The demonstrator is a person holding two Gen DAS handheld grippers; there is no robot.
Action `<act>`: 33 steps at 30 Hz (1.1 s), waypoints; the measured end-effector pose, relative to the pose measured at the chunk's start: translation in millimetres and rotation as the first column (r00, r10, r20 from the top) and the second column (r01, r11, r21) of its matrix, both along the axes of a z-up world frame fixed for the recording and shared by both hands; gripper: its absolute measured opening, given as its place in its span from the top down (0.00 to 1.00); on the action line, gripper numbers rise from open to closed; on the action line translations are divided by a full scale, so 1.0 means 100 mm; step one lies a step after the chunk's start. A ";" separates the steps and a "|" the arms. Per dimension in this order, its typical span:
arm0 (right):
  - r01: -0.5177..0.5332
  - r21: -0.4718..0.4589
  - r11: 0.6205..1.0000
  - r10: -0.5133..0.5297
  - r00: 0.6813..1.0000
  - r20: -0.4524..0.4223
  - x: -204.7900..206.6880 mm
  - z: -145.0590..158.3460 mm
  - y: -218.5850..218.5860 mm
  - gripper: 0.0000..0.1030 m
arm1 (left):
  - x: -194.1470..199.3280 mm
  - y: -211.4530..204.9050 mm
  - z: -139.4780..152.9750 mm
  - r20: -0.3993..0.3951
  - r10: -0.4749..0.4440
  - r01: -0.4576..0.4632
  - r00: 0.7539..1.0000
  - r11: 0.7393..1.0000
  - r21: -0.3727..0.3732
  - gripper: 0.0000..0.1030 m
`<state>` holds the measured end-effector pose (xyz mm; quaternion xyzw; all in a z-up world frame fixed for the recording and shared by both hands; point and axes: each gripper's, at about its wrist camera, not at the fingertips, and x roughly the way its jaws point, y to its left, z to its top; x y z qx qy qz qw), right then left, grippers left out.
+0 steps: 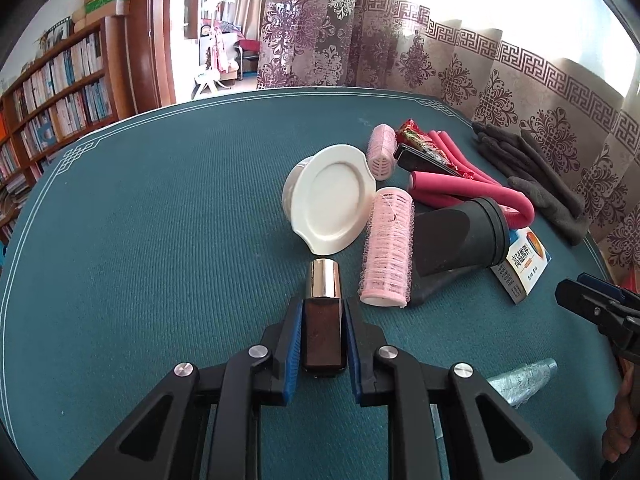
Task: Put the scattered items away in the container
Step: 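Grasp the blue-and-white medicine box with the right tool while the left holds the bottle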
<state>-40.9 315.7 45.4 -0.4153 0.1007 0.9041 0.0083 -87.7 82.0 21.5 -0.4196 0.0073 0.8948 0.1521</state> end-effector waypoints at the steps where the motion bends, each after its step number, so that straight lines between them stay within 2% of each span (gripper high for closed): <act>1: -0.015 -0.009 1.000 0.015 1.000 0.002 -0.06 -0.01 -0.01 0.19 | 0.00 0.00 0.00 0.000 0.000 0.000 1.000 1.000 0.002 0.80; 8: -0.077 0.124 0.989 0.074 0.997 0.026 -0.41 -0.10 -0.14 0.17 | 0.00 0.02 -0.01 -0.006 -0.002 0.002 1.000 1.000 -0.001 0.80; 11: -0.085 0.137 0.987 0.083 0.996 0.024 -0.50 -0.13 -0.11 0.00 | 0.00 0.01 -0.01 -0.005 -0.002 0.001 1.000 1.000 -0.001 0.80; 17: -0.092 0.060 0.994 0.090 0.995 0.029 -0.52 -0.22 -0.04 0.00 | -0.01 0.03 -0.01 -0.007 -0.004 0.004 1.000 1.000 0.000 0.80; 22: -0.097 0.038 0.995 0.096 0.995 0.034 -0.49 -0.21 -0.06 0.00 | -0.02 0.03 -0.01 -0.006 -0.003 0.003 1.000 1.000 0.005 0.80; 27: -0.146 0.117 0.982 0.142 0.989 0.043 -0.47 -0.20 -0.24 0.00 | -0.02 0.03 -0.01 -0.007 -0.003 0.003 1.000 1.000 0.004 0.80; 30: -0.145 0.178 0.973 0.134 0.989 0.069 -0.48 -0.25 -0.32 0.00 | -0.02 0.03 0.00 -0.007 -0.003 0.003 1.000 1.000 0.005 0.80; 31: -0.145 0.180 0.973 0.134 0.988 0.070 -0.48 -0.26 -0.32 0.02 | -0.01 0.03 0.00 -0.007 -0.003 0.003 1.000 1.000 0.005 0.80; 33: -0.132 0.183 0.974 0.123 0.991 0.060 -0.45 -0.25 -0.31 0.15 | -0.02 0.03 0.00 -0.006 -0.003 0.003 1.000 1.000 0.008 0.80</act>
